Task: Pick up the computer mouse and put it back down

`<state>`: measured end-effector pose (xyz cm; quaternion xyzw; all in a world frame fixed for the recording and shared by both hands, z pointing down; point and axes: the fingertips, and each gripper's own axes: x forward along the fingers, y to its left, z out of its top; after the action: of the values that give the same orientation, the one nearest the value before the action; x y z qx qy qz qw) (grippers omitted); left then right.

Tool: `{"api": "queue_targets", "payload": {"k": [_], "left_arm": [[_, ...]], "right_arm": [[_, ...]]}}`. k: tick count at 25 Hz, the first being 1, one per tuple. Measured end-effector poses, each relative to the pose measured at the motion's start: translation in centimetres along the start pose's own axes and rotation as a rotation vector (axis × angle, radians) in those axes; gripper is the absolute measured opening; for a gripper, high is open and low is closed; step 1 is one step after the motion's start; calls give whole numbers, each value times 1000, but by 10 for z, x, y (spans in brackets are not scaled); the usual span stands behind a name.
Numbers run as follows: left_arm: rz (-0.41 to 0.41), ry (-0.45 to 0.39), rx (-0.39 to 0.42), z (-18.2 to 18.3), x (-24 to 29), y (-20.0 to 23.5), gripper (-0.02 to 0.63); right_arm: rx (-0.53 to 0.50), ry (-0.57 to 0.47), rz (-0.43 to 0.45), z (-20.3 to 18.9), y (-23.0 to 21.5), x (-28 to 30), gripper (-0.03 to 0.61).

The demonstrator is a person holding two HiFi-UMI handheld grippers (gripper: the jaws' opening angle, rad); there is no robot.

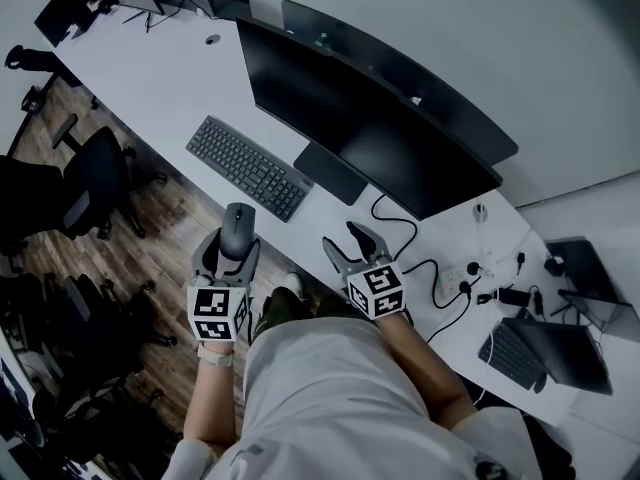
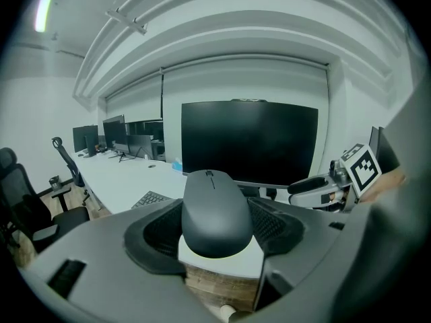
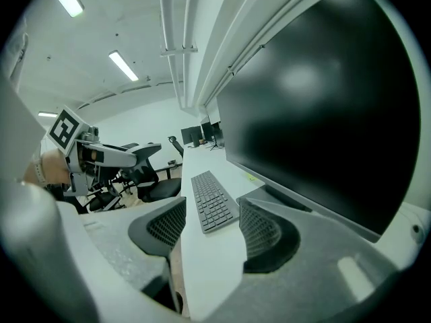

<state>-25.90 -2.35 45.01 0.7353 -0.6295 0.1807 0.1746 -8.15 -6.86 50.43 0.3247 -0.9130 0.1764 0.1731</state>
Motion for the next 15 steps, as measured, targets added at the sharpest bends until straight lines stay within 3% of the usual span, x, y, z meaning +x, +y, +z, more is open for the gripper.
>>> {"api": "queue_targets", "payload": {"k": [8, 15], "left_arm": [[-56, 22, 20, 0, 21, -13, 290], [-152, 54, 57, -1, 49, -42, 290]], "right_arm": [[23, 0, -59, -5, -17, -16, 248], [64, -9, -151, -12, -41, -40, 249]]}}
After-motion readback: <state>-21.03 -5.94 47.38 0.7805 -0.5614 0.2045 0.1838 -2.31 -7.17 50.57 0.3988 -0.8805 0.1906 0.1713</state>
